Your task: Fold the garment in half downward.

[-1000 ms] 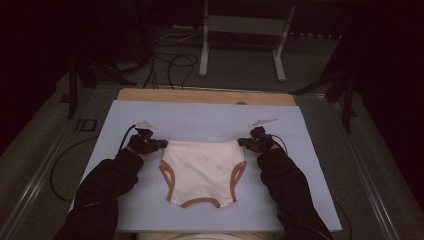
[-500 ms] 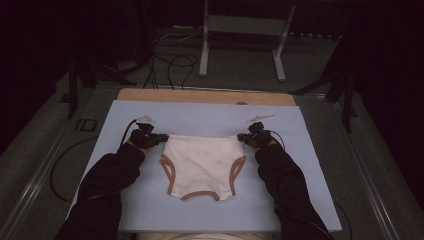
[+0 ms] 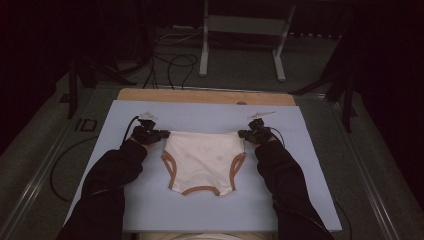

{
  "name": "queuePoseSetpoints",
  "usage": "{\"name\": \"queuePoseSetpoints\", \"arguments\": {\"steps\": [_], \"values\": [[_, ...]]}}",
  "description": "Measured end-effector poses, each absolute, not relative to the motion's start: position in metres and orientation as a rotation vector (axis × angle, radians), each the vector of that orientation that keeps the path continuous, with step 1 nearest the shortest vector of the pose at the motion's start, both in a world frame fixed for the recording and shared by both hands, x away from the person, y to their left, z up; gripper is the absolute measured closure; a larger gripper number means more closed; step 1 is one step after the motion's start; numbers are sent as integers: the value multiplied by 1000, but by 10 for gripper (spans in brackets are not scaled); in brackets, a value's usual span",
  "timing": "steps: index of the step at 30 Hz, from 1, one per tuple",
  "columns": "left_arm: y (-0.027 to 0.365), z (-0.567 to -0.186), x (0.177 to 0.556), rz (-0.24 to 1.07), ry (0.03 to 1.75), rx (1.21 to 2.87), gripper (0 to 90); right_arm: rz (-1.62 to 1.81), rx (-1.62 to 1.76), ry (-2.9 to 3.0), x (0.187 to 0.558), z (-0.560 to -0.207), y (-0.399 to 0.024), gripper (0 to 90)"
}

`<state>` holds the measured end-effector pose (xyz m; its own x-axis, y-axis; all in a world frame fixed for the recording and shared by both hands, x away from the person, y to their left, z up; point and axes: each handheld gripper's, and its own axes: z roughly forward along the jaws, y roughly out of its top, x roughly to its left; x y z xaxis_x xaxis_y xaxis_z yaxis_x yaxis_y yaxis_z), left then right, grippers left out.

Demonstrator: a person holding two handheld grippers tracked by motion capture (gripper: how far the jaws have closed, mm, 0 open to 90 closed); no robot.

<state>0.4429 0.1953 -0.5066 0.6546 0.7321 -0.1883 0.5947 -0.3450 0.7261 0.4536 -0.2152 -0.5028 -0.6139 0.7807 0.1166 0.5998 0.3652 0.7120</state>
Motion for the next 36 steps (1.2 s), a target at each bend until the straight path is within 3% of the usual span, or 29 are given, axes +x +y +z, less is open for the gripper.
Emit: {"name": "queuePoseSetpoints", "arguments": {"steps": [21,23,25,28,36], "values": [[189,-521,451,231,1069,2107,866,1014,1253,2395,460,-515,-210,867],[189,-519,449,267,1091,2094,770,1020,1253,2395,460,-513,-210,834],[190,-516,449,297,1112,2095,605,1018,1242,2397,460,-511,-210,740],[193,-511,447,303,1119,2080,468,1037,1228,2404,458,-507,-211,562],[197,-500,439,289,1067,2117,159,1099,1236,2395,453,-495,-213,250]]}}
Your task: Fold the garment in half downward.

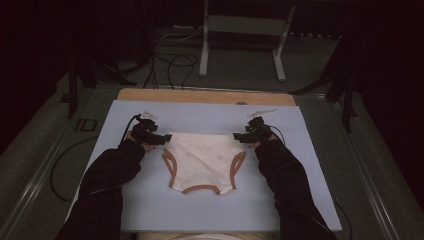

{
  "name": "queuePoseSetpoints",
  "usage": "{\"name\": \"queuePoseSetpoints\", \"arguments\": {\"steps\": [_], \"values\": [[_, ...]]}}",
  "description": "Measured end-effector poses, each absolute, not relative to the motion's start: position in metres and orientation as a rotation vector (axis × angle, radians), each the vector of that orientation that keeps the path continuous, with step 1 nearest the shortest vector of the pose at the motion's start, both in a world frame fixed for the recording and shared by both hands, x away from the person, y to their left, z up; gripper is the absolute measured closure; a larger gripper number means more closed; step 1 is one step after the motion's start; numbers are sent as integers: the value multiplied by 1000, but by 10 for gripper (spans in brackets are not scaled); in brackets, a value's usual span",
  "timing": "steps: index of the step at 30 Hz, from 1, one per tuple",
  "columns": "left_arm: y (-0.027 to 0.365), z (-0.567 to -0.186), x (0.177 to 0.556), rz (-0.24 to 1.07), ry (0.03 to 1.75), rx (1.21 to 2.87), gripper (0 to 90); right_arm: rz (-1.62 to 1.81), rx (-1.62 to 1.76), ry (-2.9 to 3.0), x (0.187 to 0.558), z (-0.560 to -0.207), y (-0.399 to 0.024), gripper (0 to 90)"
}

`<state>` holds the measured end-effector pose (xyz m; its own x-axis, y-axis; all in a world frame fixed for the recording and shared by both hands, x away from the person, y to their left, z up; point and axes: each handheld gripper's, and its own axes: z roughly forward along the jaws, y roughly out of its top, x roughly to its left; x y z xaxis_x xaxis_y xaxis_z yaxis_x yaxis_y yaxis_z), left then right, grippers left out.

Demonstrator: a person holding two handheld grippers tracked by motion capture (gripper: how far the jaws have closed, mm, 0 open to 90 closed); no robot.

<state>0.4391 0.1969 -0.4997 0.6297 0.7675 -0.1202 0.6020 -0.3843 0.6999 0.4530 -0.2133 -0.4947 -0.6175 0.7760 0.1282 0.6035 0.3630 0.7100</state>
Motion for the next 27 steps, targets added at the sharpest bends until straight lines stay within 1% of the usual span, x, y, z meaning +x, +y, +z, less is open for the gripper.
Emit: {"name": "queuePoseSetpoints", "arguments": {"steps": [2,3,6,11,18,22,27], "values": [[197,-497,436,276,1041,2130,68,1125,1228,2403,450,-492,-212,174],[198,-496,435,275,1038,2128,42,1142,1217,2407,448,-490,-212,139],[200,-492,428,252,1018,2099,13,1178,1206,2396,442,-485,-210,128],[197,-481,413,244,940,2092,6,1243,1147,2364,430,-474,-206,110],[196,-459,389,299,825,1987,6,1299,1080,2345,414,-455,-201,104],[194,-450,375,319,772,1973,4,1306,1052,2337,405,-448,-199,104],[193,-446,361,297,717,1973,6,1314,1052,2323,394,-444,-200,106]]}}
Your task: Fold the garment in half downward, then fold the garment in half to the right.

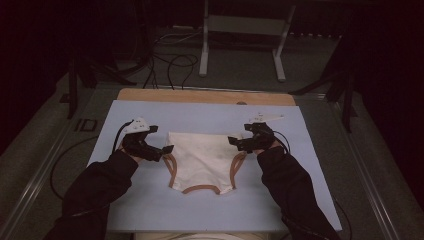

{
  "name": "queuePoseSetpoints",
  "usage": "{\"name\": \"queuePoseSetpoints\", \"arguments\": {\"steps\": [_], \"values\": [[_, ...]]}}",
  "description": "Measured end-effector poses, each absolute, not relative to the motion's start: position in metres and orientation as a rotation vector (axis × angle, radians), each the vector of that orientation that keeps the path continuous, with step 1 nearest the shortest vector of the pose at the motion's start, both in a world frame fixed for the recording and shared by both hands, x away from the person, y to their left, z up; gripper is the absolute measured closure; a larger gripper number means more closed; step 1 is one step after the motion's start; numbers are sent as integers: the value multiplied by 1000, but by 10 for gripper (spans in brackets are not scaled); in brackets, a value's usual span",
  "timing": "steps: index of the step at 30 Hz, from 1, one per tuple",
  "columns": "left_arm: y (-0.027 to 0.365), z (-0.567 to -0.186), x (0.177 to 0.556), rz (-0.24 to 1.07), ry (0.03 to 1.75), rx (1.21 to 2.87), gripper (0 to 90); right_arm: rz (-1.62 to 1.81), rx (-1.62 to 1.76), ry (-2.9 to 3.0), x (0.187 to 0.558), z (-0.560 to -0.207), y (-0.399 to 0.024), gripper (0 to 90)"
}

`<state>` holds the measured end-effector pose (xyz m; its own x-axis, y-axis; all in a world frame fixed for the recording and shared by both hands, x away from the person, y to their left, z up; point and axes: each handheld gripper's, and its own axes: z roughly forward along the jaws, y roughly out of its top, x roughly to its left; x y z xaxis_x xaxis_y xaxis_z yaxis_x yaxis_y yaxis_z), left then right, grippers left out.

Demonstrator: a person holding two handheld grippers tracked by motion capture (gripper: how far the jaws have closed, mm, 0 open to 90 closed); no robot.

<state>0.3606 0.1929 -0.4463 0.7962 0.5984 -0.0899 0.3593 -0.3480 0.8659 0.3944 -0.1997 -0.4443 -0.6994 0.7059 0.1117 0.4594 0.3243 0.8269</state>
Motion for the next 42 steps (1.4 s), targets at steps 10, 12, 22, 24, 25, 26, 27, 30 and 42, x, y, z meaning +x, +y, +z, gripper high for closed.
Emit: {"name": "queuePoseSetpoints", "arguments": {"steps": [10,12,22,24,25,26,27,30,42], "values": [[185,-466,334,328,601,2031,12,1337,1010,2368,374,-460,-195,106],[183,-469,330,325,603,2045,12,1336,1003,2377,372,-464,-194,106],[178,-473,315,321,536,2033,11,1346,989,2379,370,-464,-190,106],[176,-472,314,336,530,2041,11,1347,971,2383,370,-461,-189,106],[176,-472,313,333,533,2043,9,1349,962,2380,371,-460,-188,106],[175,-472,313,325,545,2048,8,1352,961,2379,372,-458,-187,106],[174,-472,312,324,545,2050,7,1360,960,2376,372,-456,-185,106],[172,-473,310,321,535,2069,4,1368,940,2376,375,-450,-179,106],[168,-474,305,283,465,2120,12,1381,845,2425,390,-435,-138,106]]}}
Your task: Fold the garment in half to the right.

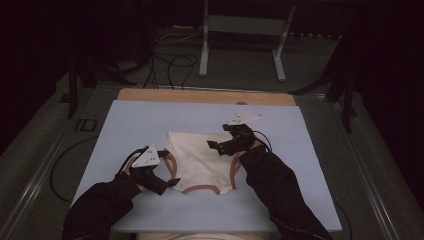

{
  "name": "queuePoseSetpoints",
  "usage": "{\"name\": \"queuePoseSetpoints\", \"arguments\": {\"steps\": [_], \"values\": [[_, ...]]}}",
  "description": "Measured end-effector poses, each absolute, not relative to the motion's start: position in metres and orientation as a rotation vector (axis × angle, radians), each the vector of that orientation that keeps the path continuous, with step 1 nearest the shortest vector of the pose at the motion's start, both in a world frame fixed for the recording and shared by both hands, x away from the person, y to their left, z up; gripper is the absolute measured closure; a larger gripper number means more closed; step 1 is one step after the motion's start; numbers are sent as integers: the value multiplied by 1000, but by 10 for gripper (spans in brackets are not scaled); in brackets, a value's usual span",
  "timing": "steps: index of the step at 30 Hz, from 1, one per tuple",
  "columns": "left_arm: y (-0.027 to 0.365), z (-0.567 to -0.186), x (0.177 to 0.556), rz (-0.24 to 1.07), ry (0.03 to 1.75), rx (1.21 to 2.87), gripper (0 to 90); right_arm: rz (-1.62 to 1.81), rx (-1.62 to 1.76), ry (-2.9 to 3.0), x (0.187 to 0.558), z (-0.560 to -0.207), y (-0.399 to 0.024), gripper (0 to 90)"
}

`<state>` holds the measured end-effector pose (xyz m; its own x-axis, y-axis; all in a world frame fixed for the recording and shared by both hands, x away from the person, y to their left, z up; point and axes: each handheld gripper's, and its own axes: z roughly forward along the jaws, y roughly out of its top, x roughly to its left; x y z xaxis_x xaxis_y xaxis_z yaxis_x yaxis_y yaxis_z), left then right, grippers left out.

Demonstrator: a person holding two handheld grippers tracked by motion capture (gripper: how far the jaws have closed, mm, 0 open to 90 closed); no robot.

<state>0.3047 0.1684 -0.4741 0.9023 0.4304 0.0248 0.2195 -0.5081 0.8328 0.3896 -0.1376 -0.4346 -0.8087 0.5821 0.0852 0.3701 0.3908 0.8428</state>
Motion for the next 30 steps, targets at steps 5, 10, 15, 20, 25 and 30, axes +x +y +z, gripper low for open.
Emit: {"name": "queuePoseSetpoints", "arguments": {"steps": [5,10,15,20,25,30], "values": [[165,-481,303,285,452,2151,13,1386,811,2461,397,-435,-116,106],[160,-488,302,268,420,2193,41,1373,803,2503,407,-440,-96,106],[154,-497,302,229,377,2262,56,1352,793,2543,415,-447,-79,106],[150,-502,303,215,337,2302,96,1325,803,2577,421,-455,-67,106],[147,-508,304,220,327,2345,149,1330,814,2590,425,-460,-62,106],[149,-514,310,206,315,2399,198,1328,818,2594,427,-461,-58,107]]}}
